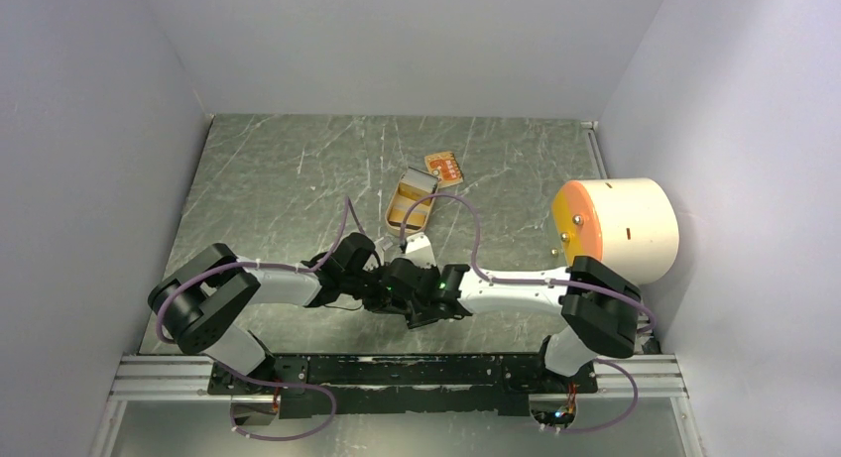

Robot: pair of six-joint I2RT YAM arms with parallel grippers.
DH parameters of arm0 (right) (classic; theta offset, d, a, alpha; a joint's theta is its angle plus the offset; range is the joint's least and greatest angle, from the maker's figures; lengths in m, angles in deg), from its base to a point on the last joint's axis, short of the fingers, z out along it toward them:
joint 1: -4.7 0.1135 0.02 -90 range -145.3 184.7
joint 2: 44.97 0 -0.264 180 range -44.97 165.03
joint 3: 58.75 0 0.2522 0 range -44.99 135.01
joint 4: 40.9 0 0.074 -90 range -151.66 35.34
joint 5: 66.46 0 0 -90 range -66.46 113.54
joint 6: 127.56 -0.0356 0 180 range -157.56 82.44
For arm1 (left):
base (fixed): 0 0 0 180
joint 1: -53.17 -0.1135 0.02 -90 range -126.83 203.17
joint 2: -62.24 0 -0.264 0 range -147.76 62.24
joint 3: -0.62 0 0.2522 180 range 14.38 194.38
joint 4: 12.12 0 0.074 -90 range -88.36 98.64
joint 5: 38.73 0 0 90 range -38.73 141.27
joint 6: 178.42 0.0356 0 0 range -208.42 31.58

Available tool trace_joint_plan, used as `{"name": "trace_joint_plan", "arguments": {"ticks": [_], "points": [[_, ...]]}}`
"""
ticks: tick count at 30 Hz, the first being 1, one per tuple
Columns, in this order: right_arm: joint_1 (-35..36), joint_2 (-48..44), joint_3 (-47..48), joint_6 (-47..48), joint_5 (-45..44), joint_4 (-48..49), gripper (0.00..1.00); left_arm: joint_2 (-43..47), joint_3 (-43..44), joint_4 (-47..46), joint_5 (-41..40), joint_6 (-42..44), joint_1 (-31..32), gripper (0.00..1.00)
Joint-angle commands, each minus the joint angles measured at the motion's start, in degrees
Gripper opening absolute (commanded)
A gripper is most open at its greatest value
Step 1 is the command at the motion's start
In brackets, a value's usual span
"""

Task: Put the credit cards into the card holder
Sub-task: Close the card holder at the center of the board.

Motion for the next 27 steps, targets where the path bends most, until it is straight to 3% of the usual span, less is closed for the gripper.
{"name": "trace_joint_plan", "arguments": {"ticks": [1, 10, 15, 19, 23, 27], "points": [[0.1, 2.8, -3.8, -2.6, 4.1, 3.3, 0.0, -1.1, 1.0, -1.2, -0.3, 0.1, 0.4, 0.24], [0.1, 2.8, -8.6, -4.6, 7.0, 6.9, 0.0, -1.7, 1.0, -1.5, -0.2, -0.1, 0.4, 0.24], [0.1, 1.3, -4.4, -2.4, 4.3, 3.7, 0.01, 1.3, 2.9, 3.5, -3.3, 0.6, 0.5, 0.23], [-0.6, -0.6, 3.1, 1.0, 1.3, -0.5, 0.24, 8.3, 6.5, 14.1, -9.6, 2.0, 0.4, 0.23], [-2.2, -6.4, 8.4, 3.1, -1.0, -2.0, 0.45, 18.1, 12.4, 26.2, -18.5, 3.7, 0.4, 0.33], [-2.9, -13.0, 10.7, 4.6, -3.0, -1.9, 0.62, 28.5, 19.1, 37.5, -27.6, 5.1, 0.4, 0.62]]}}
